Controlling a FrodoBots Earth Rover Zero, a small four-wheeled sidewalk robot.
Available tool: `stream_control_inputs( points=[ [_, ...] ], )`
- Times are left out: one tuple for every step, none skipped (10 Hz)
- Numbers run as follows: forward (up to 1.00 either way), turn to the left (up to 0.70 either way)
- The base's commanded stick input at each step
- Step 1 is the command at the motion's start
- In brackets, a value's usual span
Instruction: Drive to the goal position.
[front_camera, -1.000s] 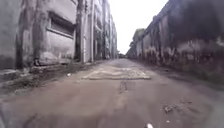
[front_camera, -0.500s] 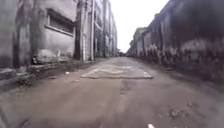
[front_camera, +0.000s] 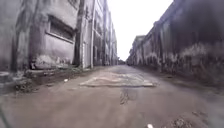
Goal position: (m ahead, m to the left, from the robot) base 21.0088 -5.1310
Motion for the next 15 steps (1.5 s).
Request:
stream_control_inputs(
  points=[
    [0.3, 0.0],
    [0.3, 0.0],
    [0.3, 0.0],
    [0.3, 0.0],
    [0.3, 0.0],
    [0.3, 0.0],
    [0.3, 0.0],
    [0.3, 0.0],
    [0.3, 0.0],
    [0.3, 0.0],
    [0.3, 0.0],
    [0.3, 0.0],
    [0.3, 0.0],
    [0.3, 0.0],
    [0.3, 0.0]
  ],
)
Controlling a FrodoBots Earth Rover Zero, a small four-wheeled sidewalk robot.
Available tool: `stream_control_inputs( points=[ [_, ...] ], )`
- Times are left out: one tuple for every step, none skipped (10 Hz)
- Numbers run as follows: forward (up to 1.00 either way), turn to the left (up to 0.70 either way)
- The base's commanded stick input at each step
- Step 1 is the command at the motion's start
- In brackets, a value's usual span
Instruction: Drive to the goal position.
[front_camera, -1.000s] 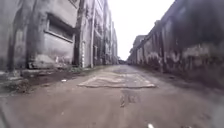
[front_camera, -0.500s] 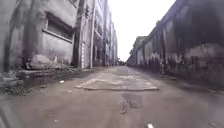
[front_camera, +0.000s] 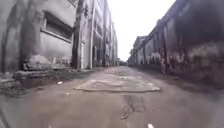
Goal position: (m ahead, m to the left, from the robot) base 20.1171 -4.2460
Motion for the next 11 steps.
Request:
stream_control_inputs(
  points=[
    [0.3, 0.0],
    [0.3, 0.0],
    [0.3, 0.0],
    [0.3, 0.0],
    [0.3, 0.0],
    [0.3, 0.0],
    [0.3, 0.0],
    [0.3, 0.0],
    [0.3, 0.0],
    [0.3, 0.0],
    [0.3, 0.0]
  ],
)
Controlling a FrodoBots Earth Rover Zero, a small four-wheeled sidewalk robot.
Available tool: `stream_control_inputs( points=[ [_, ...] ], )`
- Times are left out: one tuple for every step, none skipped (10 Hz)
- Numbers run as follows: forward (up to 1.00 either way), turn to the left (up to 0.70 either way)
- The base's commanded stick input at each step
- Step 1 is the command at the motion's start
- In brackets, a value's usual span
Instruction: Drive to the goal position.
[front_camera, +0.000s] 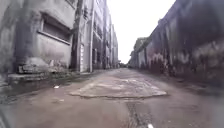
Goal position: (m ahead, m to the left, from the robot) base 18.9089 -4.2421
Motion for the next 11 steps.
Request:
stream_control_inputs(
  points=[
    [0.3, 0.0],
    [0.3, 0.0],
    [0.3, 0.0],
    [0.3, 0.0],
    [0.3, 0.0],
    [0.3, 0.0],
    [0.3, 0.0],
    [0.3, 0.0],
    [0.3, 0.0],
    [0.3, 0.0],
    [0.3, 0.0]
  ],
)
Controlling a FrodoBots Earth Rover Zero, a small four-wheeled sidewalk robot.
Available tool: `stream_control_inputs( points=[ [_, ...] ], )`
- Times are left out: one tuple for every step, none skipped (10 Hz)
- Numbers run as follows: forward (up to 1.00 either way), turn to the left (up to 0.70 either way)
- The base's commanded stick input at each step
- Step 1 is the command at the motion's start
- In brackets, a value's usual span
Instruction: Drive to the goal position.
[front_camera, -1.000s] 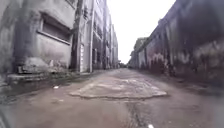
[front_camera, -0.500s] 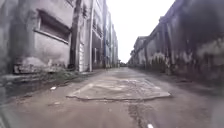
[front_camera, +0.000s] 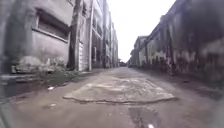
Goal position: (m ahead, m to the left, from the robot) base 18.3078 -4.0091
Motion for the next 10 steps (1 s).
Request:
stream_control_inputs(
  points=[
    [0.3, 0.0],
    [0.3, 0.0],
    [0.3, 0.0],
    [0.3, 0.0],
    [0.3, 0.0],
    [0.3, 0.0],
    [0.3, 0.0],
    [0.3, 0.0],
    [0.3, 0.0],
    [0.3, 0.0]
  ],
)
